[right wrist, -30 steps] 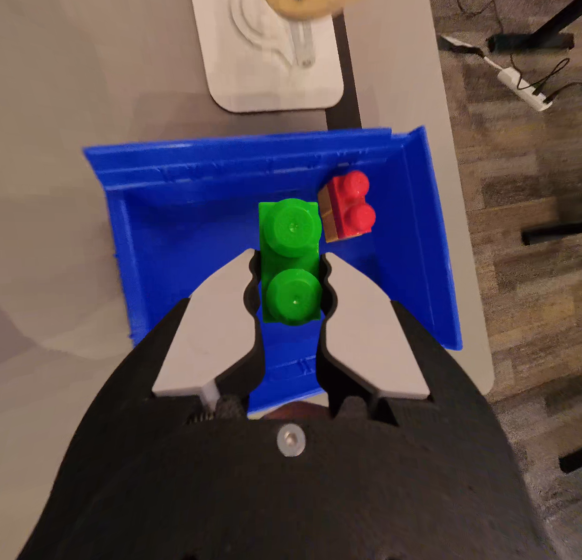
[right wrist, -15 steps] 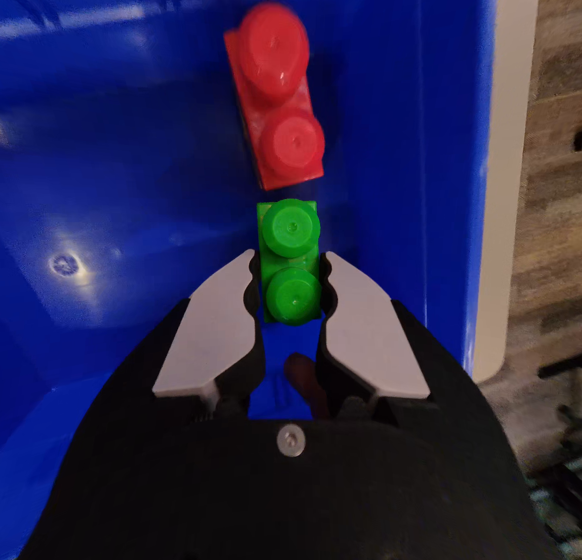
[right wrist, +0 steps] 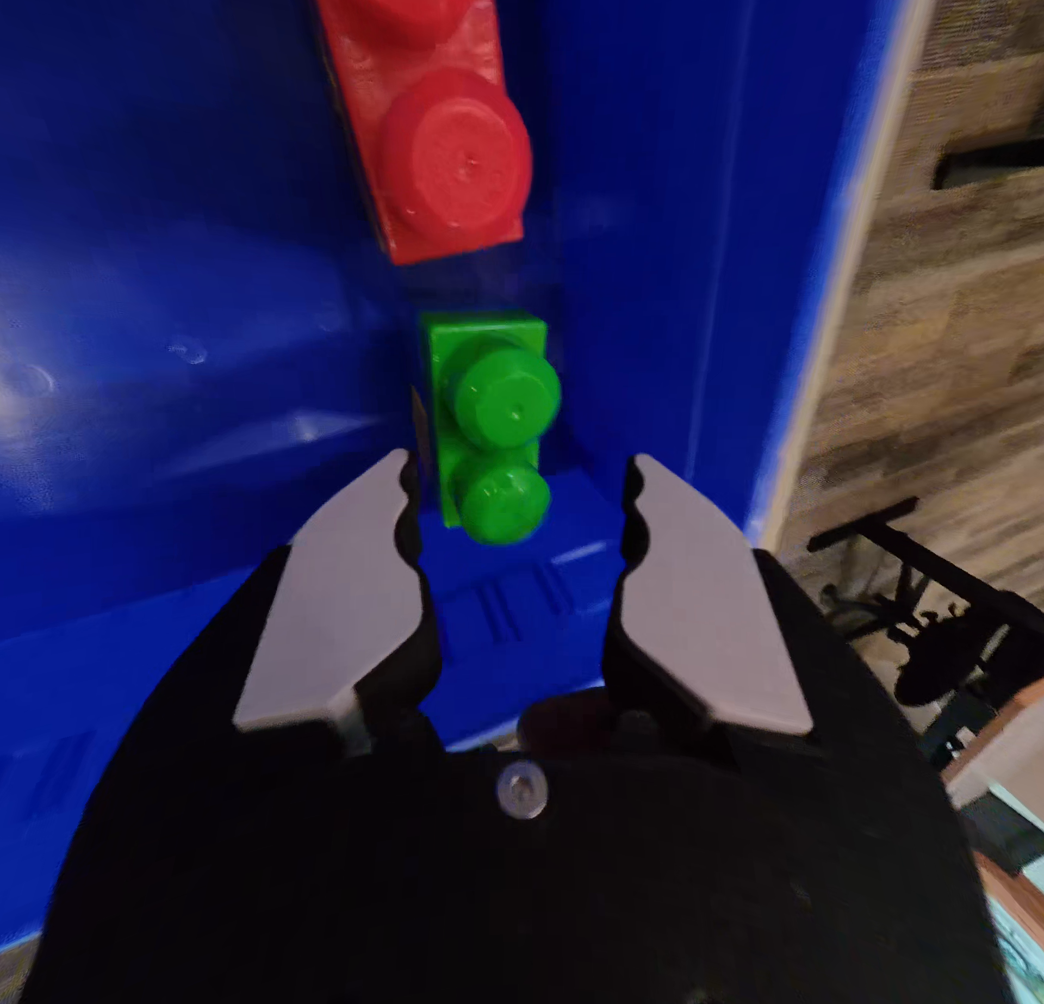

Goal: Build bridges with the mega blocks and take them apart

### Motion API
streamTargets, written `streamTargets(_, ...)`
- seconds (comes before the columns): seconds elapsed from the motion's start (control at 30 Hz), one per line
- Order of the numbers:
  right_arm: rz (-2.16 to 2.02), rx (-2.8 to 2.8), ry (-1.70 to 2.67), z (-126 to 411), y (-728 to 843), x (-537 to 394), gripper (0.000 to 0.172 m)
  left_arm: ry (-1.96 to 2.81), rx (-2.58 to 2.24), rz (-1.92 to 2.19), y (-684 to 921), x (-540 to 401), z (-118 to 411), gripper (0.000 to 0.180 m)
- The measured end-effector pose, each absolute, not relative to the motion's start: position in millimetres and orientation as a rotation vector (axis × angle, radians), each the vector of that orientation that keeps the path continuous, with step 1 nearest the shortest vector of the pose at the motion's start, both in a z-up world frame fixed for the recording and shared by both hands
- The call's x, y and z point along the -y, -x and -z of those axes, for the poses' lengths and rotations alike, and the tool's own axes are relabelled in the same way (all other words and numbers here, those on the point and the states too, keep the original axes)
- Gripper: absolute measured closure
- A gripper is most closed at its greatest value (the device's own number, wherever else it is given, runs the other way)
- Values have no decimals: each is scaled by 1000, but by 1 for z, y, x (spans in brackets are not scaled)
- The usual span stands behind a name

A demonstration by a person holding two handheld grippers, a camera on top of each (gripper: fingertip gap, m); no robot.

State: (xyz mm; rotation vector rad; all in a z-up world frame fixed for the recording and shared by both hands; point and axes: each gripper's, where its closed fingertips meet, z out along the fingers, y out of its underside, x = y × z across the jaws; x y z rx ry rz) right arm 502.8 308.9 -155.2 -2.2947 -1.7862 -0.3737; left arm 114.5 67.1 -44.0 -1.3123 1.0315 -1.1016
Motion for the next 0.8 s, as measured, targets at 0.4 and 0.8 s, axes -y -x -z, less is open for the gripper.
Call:
streamTargets(0.4, 364, 1539, 1766, 6, -405, -198, 152, 1599, -887, 225, 49, -143, 32, 142)
streamTargets(0.8, -229, 1622, 1518, 70, -202, -60, 167, 2094, -905, -240, 149, -293, 109, 132)
